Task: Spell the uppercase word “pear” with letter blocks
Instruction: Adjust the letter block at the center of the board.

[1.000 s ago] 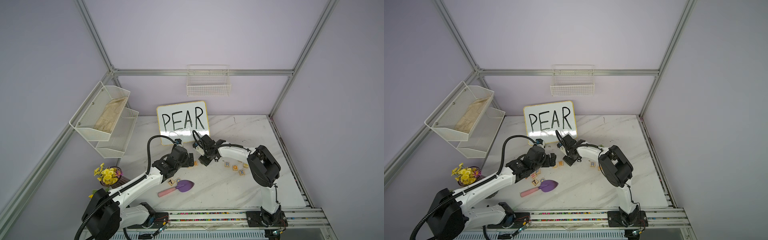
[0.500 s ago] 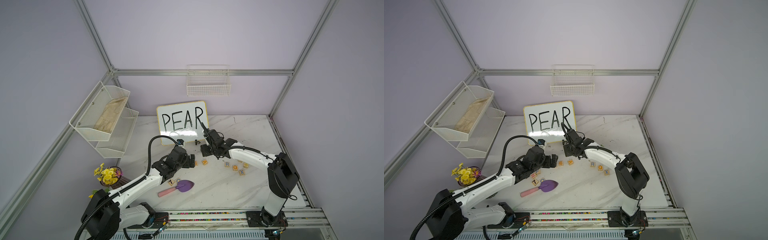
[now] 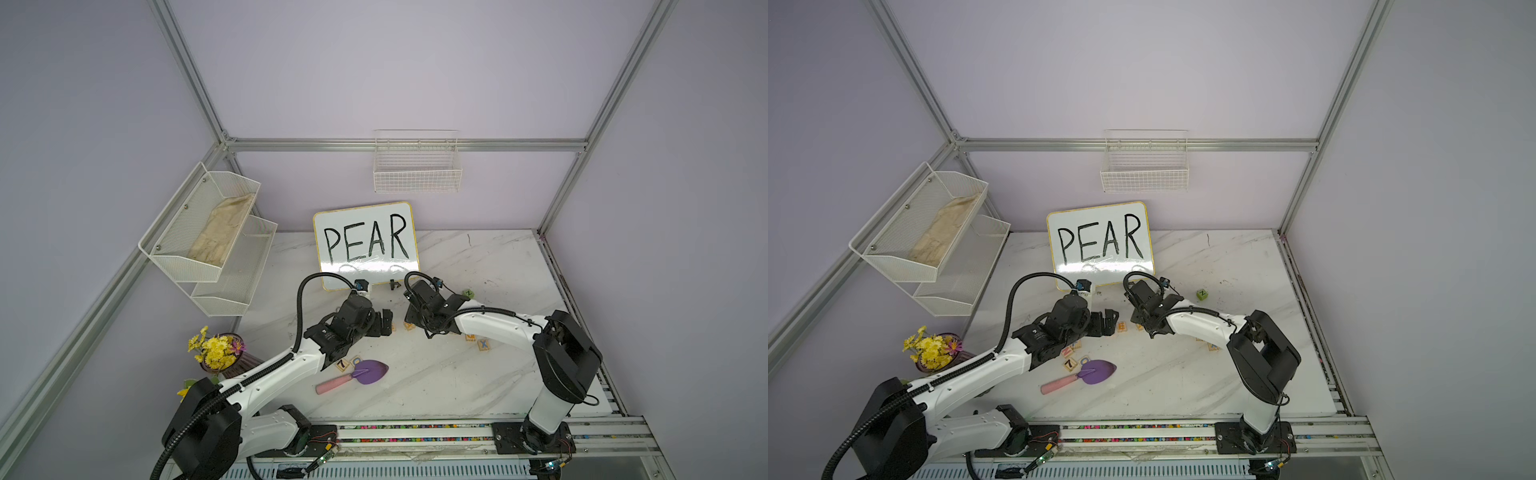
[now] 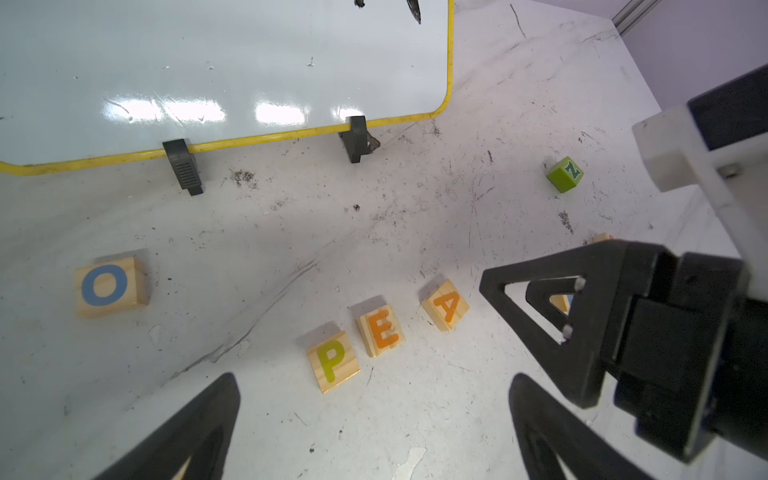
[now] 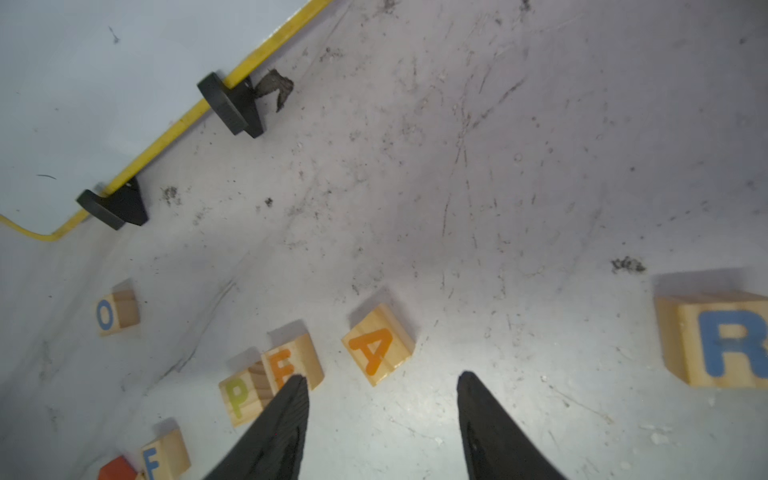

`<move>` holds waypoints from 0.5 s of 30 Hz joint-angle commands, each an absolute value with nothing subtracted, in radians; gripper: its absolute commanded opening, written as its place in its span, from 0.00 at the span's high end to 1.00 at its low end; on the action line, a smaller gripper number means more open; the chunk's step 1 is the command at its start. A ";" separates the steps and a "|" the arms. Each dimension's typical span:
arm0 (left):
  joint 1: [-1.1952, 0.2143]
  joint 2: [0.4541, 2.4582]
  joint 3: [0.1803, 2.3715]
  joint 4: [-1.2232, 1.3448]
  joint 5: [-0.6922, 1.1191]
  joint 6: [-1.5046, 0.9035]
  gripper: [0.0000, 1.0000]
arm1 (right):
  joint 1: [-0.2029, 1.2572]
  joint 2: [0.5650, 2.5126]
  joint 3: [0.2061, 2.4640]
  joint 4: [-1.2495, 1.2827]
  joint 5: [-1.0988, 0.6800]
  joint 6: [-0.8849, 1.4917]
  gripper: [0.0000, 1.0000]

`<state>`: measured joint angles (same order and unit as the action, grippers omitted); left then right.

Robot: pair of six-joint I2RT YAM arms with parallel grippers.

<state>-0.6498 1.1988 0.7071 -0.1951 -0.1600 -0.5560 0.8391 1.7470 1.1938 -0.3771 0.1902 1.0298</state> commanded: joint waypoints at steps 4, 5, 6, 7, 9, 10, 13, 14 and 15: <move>-0.647 1.138 0.598 -0.060 -0.126 -0.551 0.00 | 0.841 1.840 1.273 -0.452 0.144 1.244 0.44; -0.646 1.130 0.592 -0.051 -0.123 -0.549 0.00 | 0.840 1.845 1.272 -0.455 0.148 1.252 0.45; -0.646 1.122 0.586 -0.045 -0.123 -0.546 0.00 | 0.840 1.846 1.266 -0.453 0.153 1.279 0.47; -0.646 1.116 0.582 -0.045 -0.124 -0.544 0.00 | 0.841 1.848 1.260 -0.449 0.150 1.305 0.48; -0.646 1.108 0.581 -0.043 -0.124 -0.543 0.00 | 0.844 1.852 1.253 -0.440 0.152 1.331 0.48; -0.646 1.108 0.581 -0.043 -0.123 -0.542 0.00 | 0.848 1.854 1.256 -0.443 0.160 1.337 0.48; -0.646 1.103 0.579 -0.040 -0.123 -0.545 0.00 | 0.854 1.871 1.282 -0.470 0.167 1.338 0.48; -0.646 1.101 0.576 -0.039 -0.123 -0.545 0.00 | 0.854 1.877 1.286 -0.474 0.163 1.338 0.48; -0.646 1.099 0.574 -0.036 -0.123 -0.545 0.00 | 0.854 1.884 1.286 -0.471 0.160 1.341 0.48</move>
